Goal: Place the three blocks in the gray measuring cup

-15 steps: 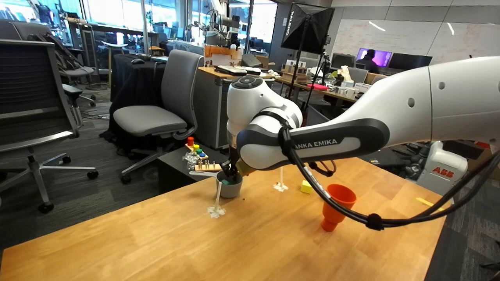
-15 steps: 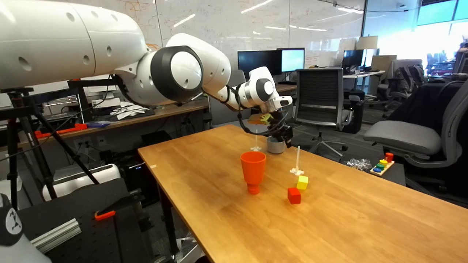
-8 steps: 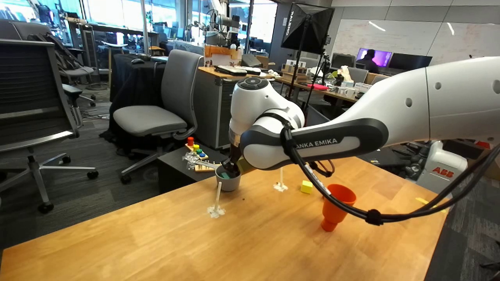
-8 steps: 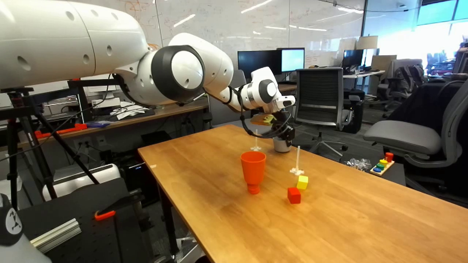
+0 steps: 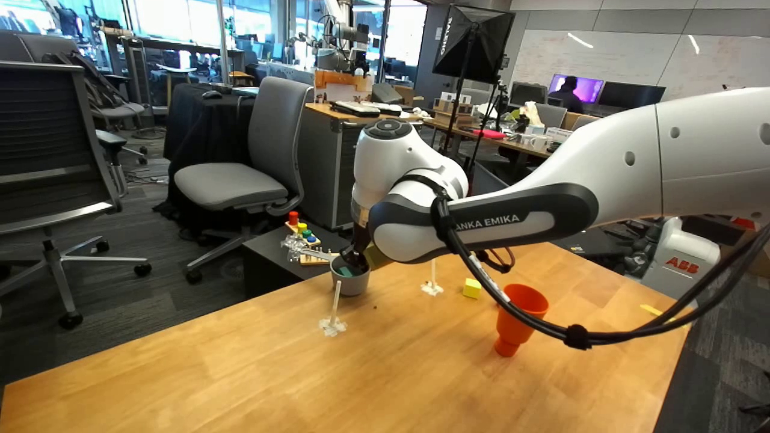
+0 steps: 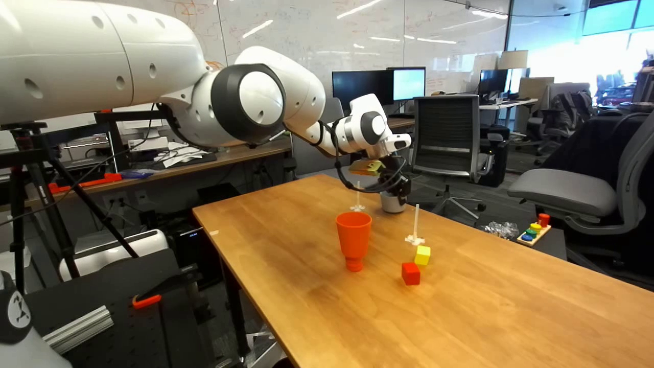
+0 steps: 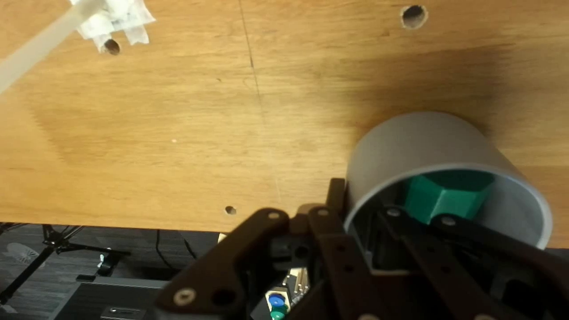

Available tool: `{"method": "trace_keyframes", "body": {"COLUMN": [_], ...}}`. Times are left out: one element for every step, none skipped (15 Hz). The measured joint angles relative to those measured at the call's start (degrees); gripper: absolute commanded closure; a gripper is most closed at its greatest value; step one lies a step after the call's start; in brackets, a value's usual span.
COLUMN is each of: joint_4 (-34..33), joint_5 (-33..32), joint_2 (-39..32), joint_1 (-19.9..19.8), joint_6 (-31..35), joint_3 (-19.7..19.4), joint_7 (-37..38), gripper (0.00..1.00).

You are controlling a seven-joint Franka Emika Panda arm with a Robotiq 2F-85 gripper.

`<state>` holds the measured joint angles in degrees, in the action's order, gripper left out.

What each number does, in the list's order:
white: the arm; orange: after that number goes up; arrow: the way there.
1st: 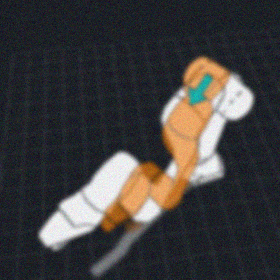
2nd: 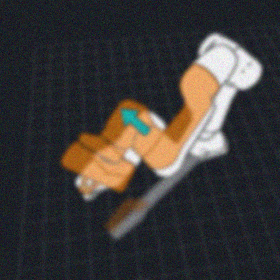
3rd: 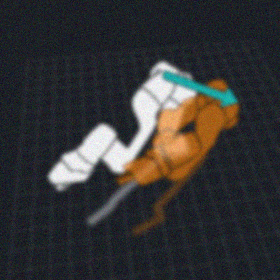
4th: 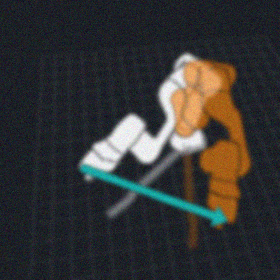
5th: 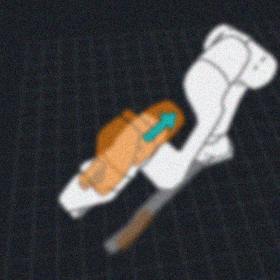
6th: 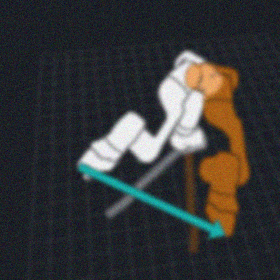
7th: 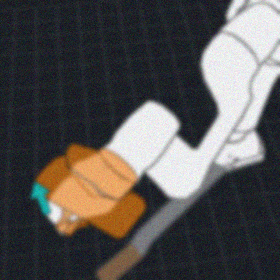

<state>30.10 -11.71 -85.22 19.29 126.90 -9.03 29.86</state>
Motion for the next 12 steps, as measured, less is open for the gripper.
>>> {"method": "trace_keyframes", "body": {"joint_4": [0.0,0.0,0.0,0.0,0.0,0.0,0.0,0.0,0.0,0.0,0.0,0.0], "joint_5": [-0.24,-0.51,-0.71,-0.91,-1.11,-1.26,-1.34,-1.39,-1.45,-1.55,-1.76,-2.3], "joint_2": [0.0,0.01,0.02,0.04,0.05,0.07,0.1,0.13,0.17,0.22,0.26,0.26], "joint_1": [0.13,0.26,0.4,0.56,0.7,0.85,0.99,1.11,1.24,1.38,1.54,1.76], "joint_6": [-0.04,-0.05,-0.07,-0.11,-0.16,-0.22,-0.31,-0.46,-0.66,-0.9,-1.16,-1.21], "joint_3": [-0.01,-0.01,-0.01,-0.02,-0.03,-0.03,-0.03,-0.03,-0.03,-0.03,-0.08,-0.26], "joint_7": [-0.19,-0.41,-0.76,-1.2,-1.69,-2.15,-2.65,-3.17,-3.75,-4.19,-4.47,-4.53], "gripper": [0.97,0.97,0.97,0.97,0.97,0.97,0.97,0.97,0.97,0.97,0.95,0.97]}}
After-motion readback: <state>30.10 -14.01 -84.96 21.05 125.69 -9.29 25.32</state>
